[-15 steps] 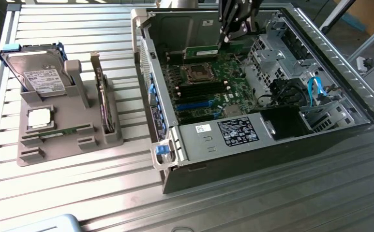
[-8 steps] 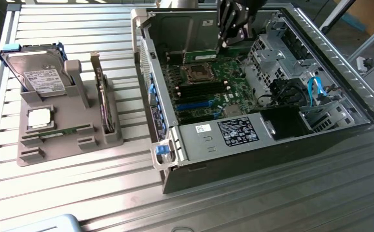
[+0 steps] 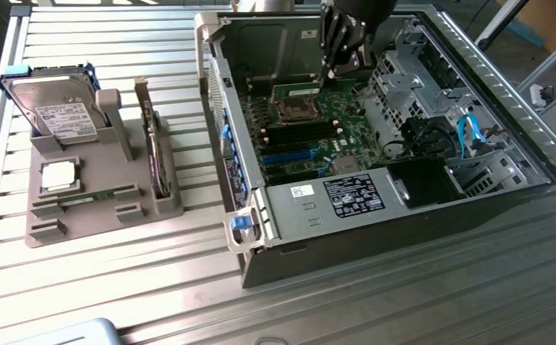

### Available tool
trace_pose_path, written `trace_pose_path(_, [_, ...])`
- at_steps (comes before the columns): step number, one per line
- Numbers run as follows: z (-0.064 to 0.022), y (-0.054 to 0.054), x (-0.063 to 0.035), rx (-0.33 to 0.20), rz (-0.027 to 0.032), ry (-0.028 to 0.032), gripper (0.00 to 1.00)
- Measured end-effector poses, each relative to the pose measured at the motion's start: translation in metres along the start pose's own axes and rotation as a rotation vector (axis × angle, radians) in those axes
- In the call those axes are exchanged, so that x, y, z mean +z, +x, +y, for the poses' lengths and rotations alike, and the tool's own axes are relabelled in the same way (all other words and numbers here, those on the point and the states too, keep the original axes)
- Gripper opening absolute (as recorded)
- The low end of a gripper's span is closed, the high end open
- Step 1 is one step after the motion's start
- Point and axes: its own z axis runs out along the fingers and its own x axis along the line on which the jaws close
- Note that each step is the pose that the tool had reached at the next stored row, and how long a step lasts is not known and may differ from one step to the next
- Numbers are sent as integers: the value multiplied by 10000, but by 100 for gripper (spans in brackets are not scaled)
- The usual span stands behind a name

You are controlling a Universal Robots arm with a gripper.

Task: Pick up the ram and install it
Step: 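Insert the ram into the slot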

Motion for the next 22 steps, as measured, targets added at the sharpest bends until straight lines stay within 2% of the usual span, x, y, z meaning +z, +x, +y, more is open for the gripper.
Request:
trace_pose_path(12, [-10,5,243,0,1,1,12])
trace_pose_path(18, [-21,10,486,1,0,2,12])
trace_pose_path(20, [-23,11,530,0,0,2,12])
trace_pose_path(22, [-23,11,530,0,1,1,12])
